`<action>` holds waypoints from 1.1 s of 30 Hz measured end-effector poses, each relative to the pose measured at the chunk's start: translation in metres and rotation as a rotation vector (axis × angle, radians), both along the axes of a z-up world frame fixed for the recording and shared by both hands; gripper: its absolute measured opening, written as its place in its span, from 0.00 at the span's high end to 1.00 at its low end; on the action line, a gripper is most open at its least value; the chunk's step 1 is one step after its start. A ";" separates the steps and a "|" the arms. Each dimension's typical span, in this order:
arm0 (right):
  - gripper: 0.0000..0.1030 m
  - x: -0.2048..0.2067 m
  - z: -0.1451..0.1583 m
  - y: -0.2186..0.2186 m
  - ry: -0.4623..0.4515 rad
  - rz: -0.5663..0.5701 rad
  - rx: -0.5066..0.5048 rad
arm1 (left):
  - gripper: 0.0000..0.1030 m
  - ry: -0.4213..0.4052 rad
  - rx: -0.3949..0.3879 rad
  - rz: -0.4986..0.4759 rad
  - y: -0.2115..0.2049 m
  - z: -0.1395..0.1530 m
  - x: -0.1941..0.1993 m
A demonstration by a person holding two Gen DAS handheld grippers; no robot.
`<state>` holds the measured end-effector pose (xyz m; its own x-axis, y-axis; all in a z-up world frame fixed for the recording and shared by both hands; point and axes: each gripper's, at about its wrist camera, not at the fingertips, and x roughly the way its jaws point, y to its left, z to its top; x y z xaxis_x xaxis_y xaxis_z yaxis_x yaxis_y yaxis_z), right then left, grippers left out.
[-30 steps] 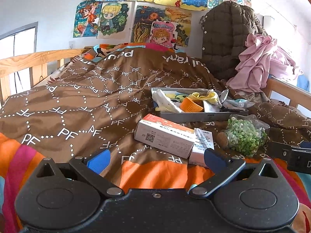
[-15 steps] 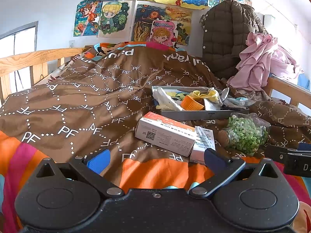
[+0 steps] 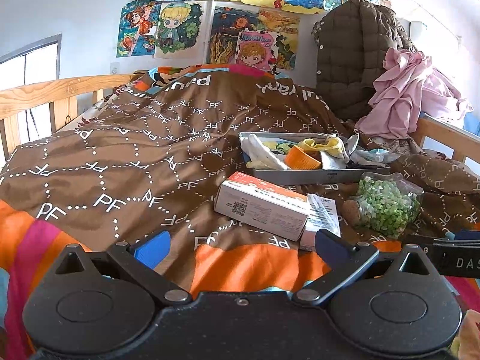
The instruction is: Organize soft objects
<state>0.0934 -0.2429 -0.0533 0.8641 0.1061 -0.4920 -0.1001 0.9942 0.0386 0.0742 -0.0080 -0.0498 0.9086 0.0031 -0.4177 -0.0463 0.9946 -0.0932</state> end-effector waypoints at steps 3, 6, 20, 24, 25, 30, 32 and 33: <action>0.00 0.001 -0.002 0.002 0.003 0.010 -0.002 | 0.01 0.003 0.004 0.007 0.002 -0.002 0.001; 0.00 0.002 -0.002 0.004 -0.003 0.019 -0.007 | 0.01 0.007 0.008 0.013 0.003 -0.004 0.001; 0.00 0.007 -0.005 0.008 -0.021 0.024 -0.012 | 0.01 -0.023 0.010 0.031 0.007 -0.004 0.002; 0.00 0.006 -0.005 0.008 -0.021 0.024 -0.012 | 0.01 -0.022 0.010 0.031 0.008 -0.004 0.002; 0.00 0.006 -0.005 0.008 -0.022 0.024 -0.012 | 0.01 -0.023 0.010 0.030 0.008 -0.004 0.002; 0.00 0.006 -0.005 0.008 -0.021 0.024 -0.012 | 0.01 -0.020 0.007 0.033 0.009 -0.004 0.001; 0.00 0.006 -0.005 0.008 -0.021 0.025 -0.012 | 0.01 -0.015 0.005 0.036 0.009 -0.005 0.001; 0.00 0.006 -0.005 0.008 -0.021 0.025 -0.012 | 0.01 -0.014 0.003 0.038 0.009 -0.005 0.001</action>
